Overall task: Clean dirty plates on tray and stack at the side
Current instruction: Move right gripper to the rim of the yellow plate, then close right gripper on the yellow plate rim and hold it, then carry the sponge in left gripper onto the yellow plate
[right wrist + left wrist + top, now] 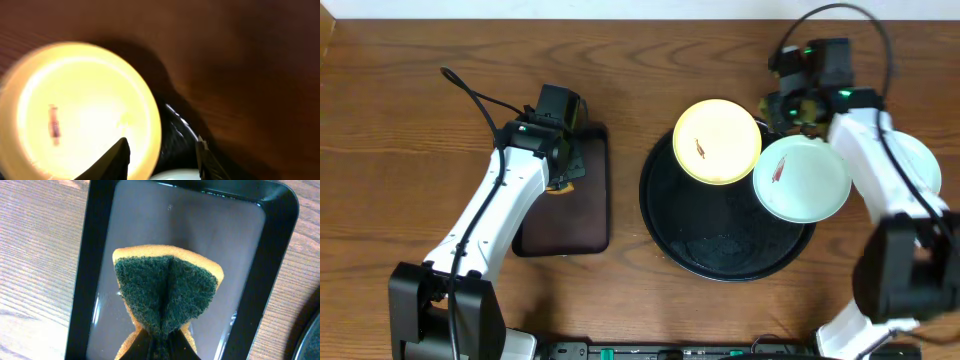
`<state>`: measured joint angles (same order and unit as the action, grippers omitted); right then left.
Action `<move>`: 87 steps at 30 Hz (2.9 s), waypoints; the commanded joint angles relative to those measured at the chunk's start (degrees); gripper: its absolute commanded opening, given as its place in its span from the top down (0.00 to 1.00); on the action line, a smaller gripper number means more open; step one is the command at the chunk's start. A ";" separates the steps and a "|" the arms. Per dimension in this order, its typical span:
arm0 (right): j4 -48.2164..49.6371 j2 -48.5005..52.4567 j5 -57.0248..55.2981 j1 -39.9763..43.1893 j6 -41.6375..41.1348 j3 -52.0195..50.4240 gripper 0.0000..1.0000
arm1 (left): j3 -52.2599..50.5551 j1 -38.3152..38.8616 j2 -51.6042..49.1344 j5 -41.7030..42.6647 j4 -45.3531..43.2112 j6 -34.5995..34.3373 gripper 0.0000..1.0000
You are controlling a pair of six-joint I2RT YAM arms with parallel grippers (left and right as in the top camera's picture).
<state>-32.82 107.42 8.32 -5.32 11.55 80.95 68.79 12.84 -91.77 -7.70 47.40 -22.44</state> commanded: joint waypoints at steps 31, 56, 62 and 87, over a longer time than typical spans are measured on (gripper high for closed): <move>-23.12 -2.73 2.36 -3.87 -22.82 -2.16 0.99 | -0.35 -0.28 -0.13 -0.85 0.15 0.35 0.92; -12.17 -2.73 -8.07 -11.23 -27.41 -15.06 0.99 | -0.35 -0.24 -0.13 1.68 0.11 2.29 0.92; -11.34 -2.71 -8.09 -11.23 -27.41 -16.09 0.90 | -0.35 -0.24 -0.13 1.68 0.11 2.29 0.92; -6.84 -2.75 -8.07 -11.23 -27.98 -19.39 0.99 | 3.82 0.70 -0.07 8.94 1.49 9.70 0.92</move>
<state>-39.05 104.44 1.50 -16.05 -16.34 62.65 70.19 12.93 -91.77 -2.39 48.69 -13.47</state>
